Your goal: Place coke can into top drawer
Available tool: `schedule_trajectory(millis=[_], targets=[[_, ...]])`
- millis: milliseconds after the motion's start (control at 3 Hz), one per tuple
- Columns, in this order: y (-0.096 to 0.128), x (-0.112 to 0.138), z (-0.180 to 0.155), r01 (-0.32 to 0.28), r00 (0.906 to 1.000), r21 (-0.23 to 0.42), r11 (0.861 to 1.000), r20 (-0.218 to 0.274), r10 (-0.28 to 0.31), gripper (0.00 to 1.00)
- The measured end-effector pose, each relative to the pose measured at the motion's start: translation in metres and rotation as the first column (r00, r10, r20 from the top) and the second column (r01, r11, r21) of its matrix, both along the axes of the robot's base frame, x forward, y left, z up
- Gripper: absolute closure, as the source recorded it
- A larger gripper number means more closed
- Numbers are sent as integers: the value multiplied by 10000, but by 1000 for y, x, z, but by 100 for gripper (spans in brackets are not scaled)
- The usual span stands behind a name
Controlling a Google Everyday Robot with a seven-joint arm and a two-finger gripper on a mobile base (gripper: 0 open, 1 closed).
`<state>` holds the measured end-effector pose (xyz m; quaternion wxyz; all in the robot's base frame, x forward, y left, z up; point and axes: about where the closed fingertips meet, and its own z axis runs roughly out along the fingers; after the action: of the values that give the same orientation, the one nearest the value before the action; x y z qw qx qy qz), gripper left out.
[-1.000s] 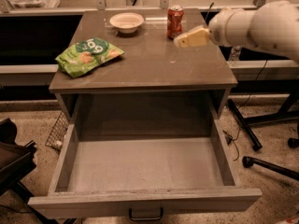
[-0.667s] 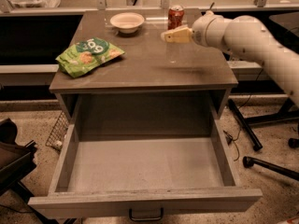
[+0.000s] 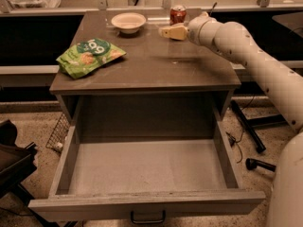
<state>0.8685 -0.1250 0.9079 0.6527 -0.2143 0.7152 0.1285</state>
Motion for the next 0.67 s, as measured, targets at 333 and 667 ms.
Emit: schedule_trajectory(millis=[333,667], targets=[[6,19,2,-46,9998,318,9995,174,41,0],[20,52,-3,-191,9995,533,9984,244,178,0]])
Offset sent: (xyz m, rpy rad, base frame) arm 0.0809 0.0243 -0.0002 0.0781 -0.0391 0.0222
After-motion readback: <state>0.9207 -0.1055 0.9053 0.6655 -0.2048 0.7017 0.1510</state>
